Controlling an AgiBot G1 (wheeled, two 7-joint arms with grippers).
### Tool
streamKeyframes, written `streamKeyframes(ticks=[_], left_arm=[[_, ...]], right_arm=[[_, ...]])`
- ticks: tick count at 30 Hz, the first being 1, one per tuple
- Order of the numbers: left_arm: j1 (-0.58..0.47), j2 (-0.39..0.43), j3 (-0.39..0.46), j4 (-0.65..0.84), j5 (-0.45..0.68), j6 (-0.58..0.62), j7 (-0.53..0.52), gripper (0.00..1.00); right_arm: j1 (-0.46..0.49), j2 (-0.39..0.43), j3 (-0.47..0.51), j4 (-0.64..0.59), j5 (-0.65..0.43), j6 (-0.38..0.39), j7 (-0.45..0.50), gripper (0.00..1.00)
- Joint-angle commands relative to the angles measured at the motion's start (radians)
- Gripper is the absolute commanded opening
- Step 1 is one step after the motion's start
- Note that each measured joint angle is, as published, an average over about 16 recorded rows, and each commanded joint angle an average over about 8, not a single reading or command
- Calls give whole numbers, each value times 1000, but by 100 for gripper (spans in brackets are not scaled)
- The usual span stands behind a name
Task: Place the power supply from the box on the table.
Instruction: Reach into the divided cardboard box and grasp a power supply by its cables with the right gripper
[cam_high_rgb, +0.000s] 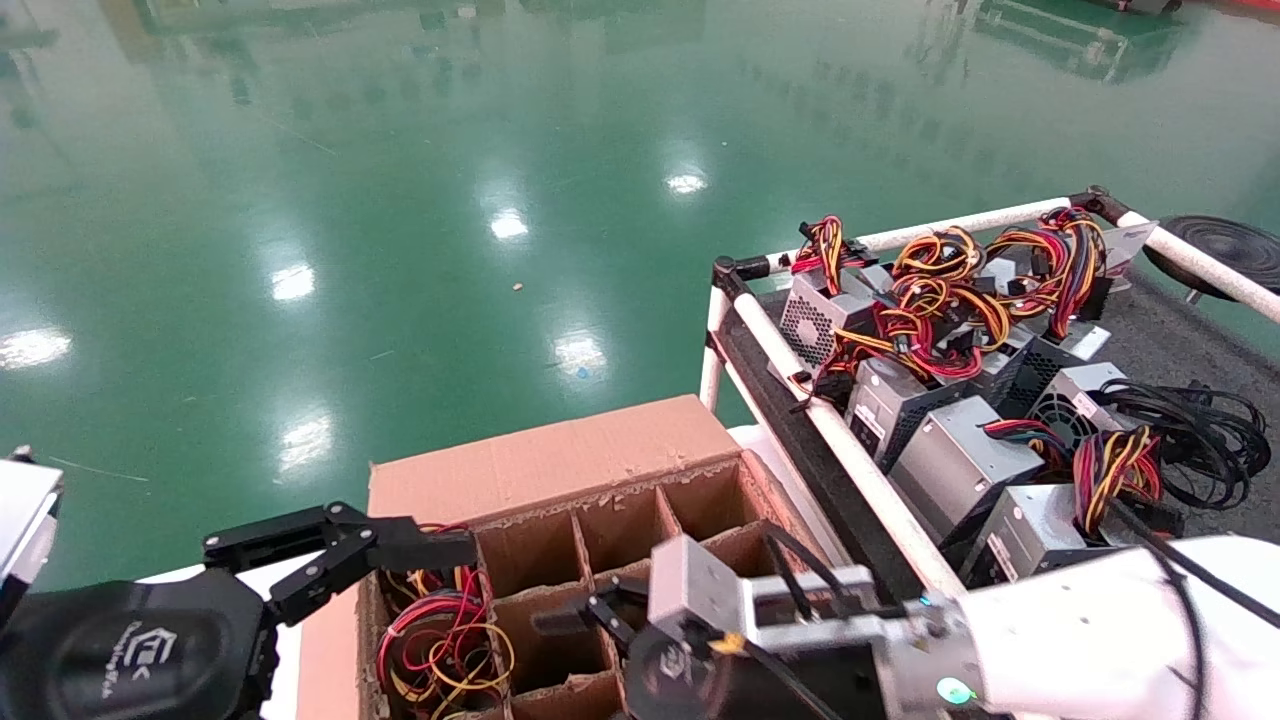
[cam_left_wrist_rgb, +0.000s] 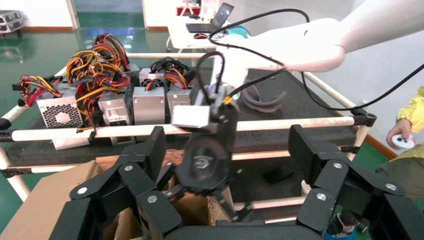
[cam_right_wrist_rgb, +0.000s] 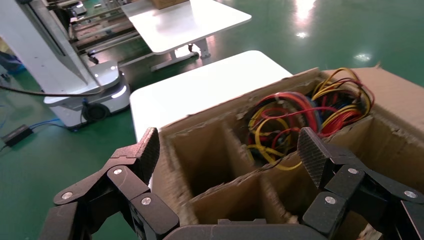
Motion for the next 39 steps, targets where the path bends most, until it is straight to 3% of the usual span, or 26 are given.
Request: streamKeyframes(ticks=[1, 10, 19, 39], left_arm=[[0, 0, 0, 0, 0, 0, 0, 100], [0, 0, 0, 0, 0, 0, 0, 100], [0, 0, 0, 0, 0, 0, 0, 100], [0, 0, 1, 0, 0, 0, 0, 100]], right_arm=[[22, -34, -8, -59, -15, 10, -26, 100], [87, -151, -24, -254, -40, 35, -106, 100], [141, -225, -48, -374, -57, 70, -176, 100], [116, -243, -211, -293, 55, 244, -126, 100]])
